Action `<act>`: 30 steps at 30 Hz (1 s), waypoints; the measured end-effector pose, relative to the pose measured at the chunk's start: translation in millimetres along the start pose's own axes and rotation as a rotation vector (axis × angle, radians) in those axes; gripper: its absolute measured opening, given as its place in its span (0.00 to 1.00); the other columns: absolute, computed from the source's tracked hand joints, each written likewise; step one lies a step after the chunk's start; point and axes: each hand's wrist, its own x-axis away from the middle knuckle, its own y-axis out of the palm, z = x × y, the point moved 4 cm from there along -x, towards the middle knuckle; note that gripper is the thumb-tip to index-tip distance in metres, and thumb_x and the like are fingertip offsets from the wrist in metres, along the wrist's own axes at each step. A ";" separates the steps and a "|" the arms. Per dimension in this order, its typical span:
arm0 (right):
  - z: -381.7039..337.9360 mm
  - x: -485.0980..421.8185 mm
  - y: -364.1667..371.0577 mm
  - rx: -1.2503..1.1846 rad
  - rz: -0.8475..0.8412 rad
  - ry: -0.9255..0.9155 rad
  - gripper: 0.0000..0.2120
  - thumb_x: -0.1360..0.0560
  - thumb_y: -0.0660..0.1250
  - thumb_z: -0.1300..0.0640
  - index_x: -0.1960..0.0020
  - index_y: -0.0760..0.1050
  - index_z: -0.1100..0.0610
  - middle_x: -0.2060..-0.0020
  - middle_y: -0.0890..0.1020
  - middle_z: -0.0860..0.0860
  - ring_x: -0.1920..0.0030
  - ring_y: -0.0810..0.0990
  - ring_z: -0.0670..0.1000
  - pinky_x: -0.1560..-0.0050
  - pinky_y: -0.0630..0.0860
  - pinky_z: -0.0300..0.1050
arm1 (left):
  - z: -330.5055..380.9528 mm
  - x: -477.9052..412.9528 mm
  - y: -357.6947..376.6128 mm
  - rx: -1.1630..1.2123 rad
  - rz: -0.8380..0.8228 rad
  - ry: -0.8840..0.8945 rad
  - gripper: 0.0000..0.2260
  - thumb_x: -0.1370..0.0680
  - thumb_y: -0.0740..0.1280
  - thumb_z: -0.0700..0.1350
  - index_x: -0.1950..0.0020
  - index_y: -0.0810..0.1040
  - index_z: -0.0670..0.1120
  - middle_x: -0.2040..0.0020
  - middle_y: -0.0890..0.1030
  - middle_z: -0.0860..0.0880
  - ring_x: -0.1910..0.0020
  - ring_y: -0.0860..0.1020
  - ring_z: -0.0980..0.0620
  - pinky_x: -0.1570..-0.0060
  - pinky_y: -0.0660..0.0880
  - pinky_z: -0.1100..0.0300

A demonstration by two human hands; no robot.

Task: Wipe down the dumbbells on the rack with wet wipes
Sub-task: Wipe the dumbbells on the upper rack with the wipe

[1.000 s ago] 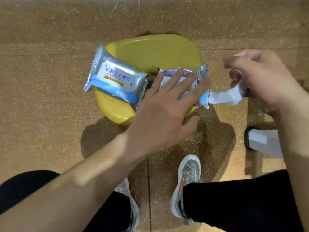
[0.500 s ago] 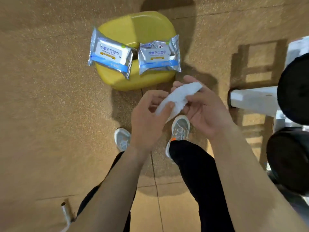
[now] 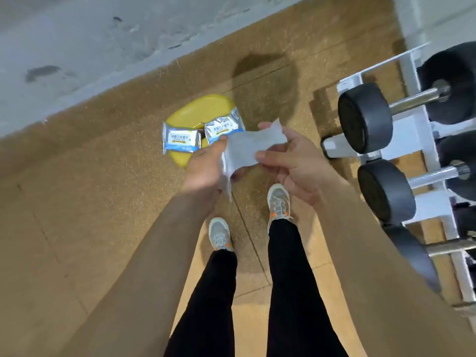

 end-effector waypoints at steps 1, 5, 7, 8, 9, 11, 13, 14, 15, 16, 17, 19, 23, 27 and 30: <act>-4.7 10.0 -1.6 0.017 -0.012 -0.015 0.20 0.26 0.67 0.76 0.40 0.77 0.57 0.55 0.83 0.54 0.57 0.84 0.49 0.57 0.82 0.39 | 3.3 2.9 1.0 -0.020 -0.043 -0.039 0.17 0.25 0.72 0.58 0.46 0.83 0.46 0.52 0.84 0.46 0.51 0.83 0.44 0.49 0.78 0.53; -10.4 41.7 -9.7 0.029 0.057 -0.061 0.13 0.22 0.65 0.70 0.43 0.80 0.56 0.58 0.82 0.51 0.63 0.78 0.47 0.59 0.75 0.40 | 21.1 23.6 13.0 -0.132 -0.175 -0.010 0.21 0.25 0.69 0.64 0.47 0.83 0.47 0.51 0.84 0.47 0.50 0.82 0.44 0.44 0.76 0.48; -7.0 55.2 -12.9 -0.049 0.105 -0.071 0.11 0.20 0.63 0.66 0.44 0.81 0.56 0.59 0.82 0.52 0.64 0.78 0.47 0.57 0.74 0.43 | 28.3 36.9 26.8 -0.221 -0.236 0.045 0.22 0.21 0.66 0.63 0.46 0.82 0.43 0.54 0.85 0.47 0.55 0.82 0.49 0.49 0.75 0.55; -4.9 61.9 -14.3 -0.085 0.121 -0.081 0.10 0.20 0.64 0.63 0.42 0.81 0.58 0.56 0.82 0.54 0.60 0.80 0.49 0.54 0.74 0.46 | 29.9 44.1 33.8 -0.318 -0.274 0.098 0.19 0.19 0.65 0.61 0.49 0.81 0.45 0.59 0.83 0.51 0.59 0.81 0.54 0.54 0.74 0.59; -2.5 68.6 -16.7 -0.117 0.144 -0.094 0.12 0.21 0.66 0.60 0.39 0.80 0.60 0.51 0.82 0.57 0.55 0.81 0.52 0.50 0.75 0.50 | 31.5 52.5 40.9 -0.401 -0.310 0.159 0.14 0.19 0.66 0.57 0.53 0.81 0.48 0.63 0.82 0.55 0.63 0.79 0.59 0.59 0.73 0.63; 2.8 80.6 -24.0 -0.185 0.208 -0.126 0.18 0.21 0.68 0.58 0.33 0.76 0.63 0.45 0.81 0.61 0.47 0.81 0.57 0.45 0.76 0.52 | 26.7 60.9 50.9 -0.479 -0.354 0.225 0.08 0.21 0.71 0.51 0.59 0.83 0.50 0.65 0.83 0.58 0.64 0.80 0.62 0.60 0.74 0.67; 9.1 91.7 -33.7 -0.282 0.267 -0.182 0.19 0.20 0.67 0.62 0.31 0.73 0.65 0.39 0.80 0.65 0.44 0.81 0.60 0.41 0.78 0.54 | 19.5 64.8 59.6 -0.482 -0.376 0.210 0.07 0.21 0.72 0.49 0.59 0.86 0.53 0.59 0.86 0.55 0.57 0.82 0.58 0.53 0.76 0.62; 13.4 95.8 -41.0 -0.338 0.286 -0.205 0.20 0.21 0.66 0.63 0.30 0.72 0.65 0.36 0.79 0.66 0.41 0.81 0.63 0.38 0.77 0.56 | 14.0 64.3 65.7 -0.480 -0.382 0.197 0.08 0.21 0.71 0.48 0.59 0.86 0.53 0.57 0.86 0.53 0.55 0.82 0.56 0.50 0.75 0.59; 17.2 98.6 -48.8 -0.391 0.295 -0.222 0.21 0.21 0.66 0.64 0.29 0.71 0.65 0.35 0.78 0.66 0.38 0.80 0.65 0.35 0.75 0.59 | 7.2 61.3 71.6 -0.494 -0.375 0.175 0.09 0.20 0.70 0.48 0.59 0.86 0.52 0.56 0.86 0.52 0.53 0.81 0.55 0.48 0.75 0.57; 20.7 101.3 -55.7 -0.435 0.300 -0.230 0.22 0.21 0.66 0.64 0.28 0.71 0.65 0.34 0.77 0.66 0.34 0.77 0.66 0.32 0.74 0.60 | -0.7 59.6 78.2 -0.494 -0.377 0.147 0.09 0.20 0.69 0.50 0.58 0.86 0.50 0.55 0.86 0.52 0.52 0.81 0.54 0.47 0.74 0.56; 22.9 103.9 -62.6 -0.466 0.302 -0.235 0.23 0.22 0.67 0.64 0.28 0.71 0.64 0.33 0.77 0.66 0.33 0.76 0.66 0.31 0.73 0.60 | -8.9 59.2 85.2 -0.496 -0.390 0.118 0.10 0.22 0.69 0.53 0.58 0.86 0.50 0.54 0.86 0.51 0.52 0.82 0.52 0.46 0.74 0.54; 23.4 106.3 -76.6 -0.502 0.304 -0.230 0.24 0.23 0.68 0.63 0.28 0.72 0.63 0.34 0.78 0.65 0.33 0.77 0.65 0.33 0.76 0.58 | -25.5 58.2 100.6 -0.466 -0.439 0.063 0.12 0.26 0.68 0.58 0.55 0.86 0.51 0.51 0.87 0.47 0.47 0.84 0.46 0.45 0.76 0.49; 9.2 105.4 -102.5 -0.438 0.390 -0.193 0.19 0.22 0.67 0.65 0.31 0.74 0.65 0.39 0.81 0.66 0.44 0.82 0.64 0.40 0.79 0.61 | -44.3 62.2 130.7 -0.347 -0.503 0.046 0.07 0.24 0.71 0.51 0.52 0.86 0.50 0.49 0.86 0.42 0.50 0.84 0.43 0.49 0.78 0.46; -17.2 106.4 -125.9 -0.349 0.376 -0.250 0.15 0.27 0.69 0.62 0.41 0.79 0.64 0.50 0.84 0.61 0.52 0.84 0.58 0.45 0.82 0.56 | -45.4 67.3 158.1 -0.339 -0.491 0.126 0.13 0.26 0.77 0.45 0.44 0.83 0.43 0.51 0.87 0.44 0.54 0.85 0.46 0.56 0.79 0.53; -34.6 116.6 -138.8 -0.356 0.291 -0.245 0.15 0.21 0.64 0.62 0.35 0.75 0.67 0.46 0.83 0.61 0.49 0.83 0.56 0.42 0.81 0.52 | -36.0 75.9 182.8 -0.291 -0.563 0.116 0.14 0.23 0.73 0.40 0.38 0.80 0.39 0.51 0.86 0.44 0.58 0.85 0.48 0.61 0.79 0.57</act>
